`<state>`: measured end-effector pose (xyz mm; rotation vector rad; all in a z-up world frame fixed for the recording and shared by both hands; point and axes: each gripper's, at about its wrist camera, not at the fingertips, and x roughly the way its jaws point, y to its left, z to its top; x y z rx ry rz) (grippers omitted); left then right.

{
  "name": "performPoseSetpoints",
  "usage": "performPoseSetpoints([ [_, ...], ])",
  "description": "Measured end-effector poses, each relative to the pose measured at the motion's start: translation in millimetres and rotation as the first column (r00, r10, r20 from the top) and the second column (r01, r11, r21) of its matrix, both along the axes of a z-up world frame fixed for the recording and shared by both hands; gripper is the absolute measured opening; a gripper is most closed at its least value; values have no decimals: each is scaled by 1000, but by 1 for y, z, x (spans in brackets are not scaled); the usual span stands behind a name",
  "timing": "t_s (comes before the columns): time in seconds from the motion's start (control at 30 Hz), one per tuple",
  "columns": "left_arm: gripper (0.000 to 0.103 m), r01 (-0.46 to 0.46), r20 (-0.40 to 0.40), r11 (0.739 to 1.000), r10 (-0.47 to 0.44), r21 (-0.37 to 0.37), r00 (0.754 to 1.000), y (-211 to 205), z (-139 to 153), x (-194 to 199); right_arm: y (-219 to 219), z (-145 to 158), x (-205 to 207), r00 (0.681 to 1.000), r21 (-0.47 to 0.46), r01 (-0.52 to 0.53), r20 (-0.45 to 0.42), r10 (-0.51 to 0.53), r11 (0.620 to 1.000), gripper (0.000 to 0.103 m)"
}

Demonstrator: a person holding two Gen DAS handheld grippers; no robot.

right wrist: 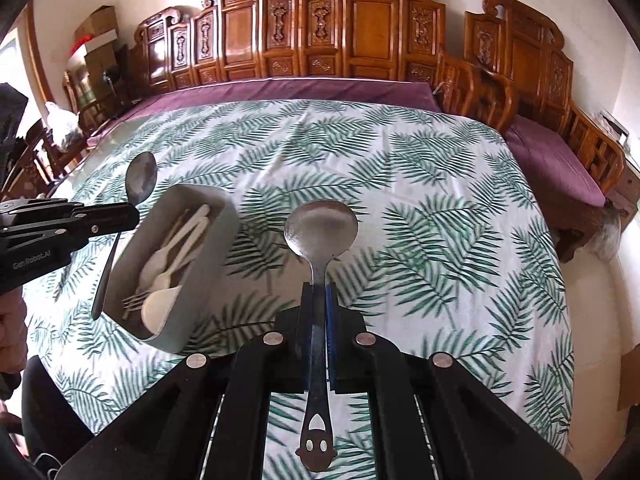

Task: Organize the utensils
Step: 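Carry the silver spoon to the grey tray and lower it inside with the right tool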

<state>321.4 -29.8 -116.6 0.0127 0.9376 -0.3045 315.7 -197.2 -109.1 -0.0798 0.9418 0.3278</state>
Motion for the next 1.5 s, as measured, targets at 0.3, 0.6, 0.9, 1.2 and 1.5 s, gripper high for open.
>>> performPoseSetpoints([
  [0.3, 1, -51, -23, 999, 51, 11, 998, 36, -11, 4, 41, 6, -10, 998, 23, -63, 0, 63, 998, 7],
  [0.6, 2, -94, -73, 995, 96, 26, 993, 54, -34, 16, 67, 9, -14, 994, 27, -110, -3, 110, 994, 7],
  [0.9, 2, -109, -61, 994, 111, 26, 992, 65, -38, 9, 82, 8, -16, 991, 31, -135, -8, 136, 990, 7],
  [1.2, 2, -133, -6, 991, 133, 34, 991, 84, -26, -15, 107, 1, -11, 986, 51, -162, -28, 163, 986, 7],
  [1.5, 4, -156, 38, 987, 154, 28, 987, 106, -18, -38, 141, -19, 8, 978, 88, -186, -82, 193, 979, 7],
])
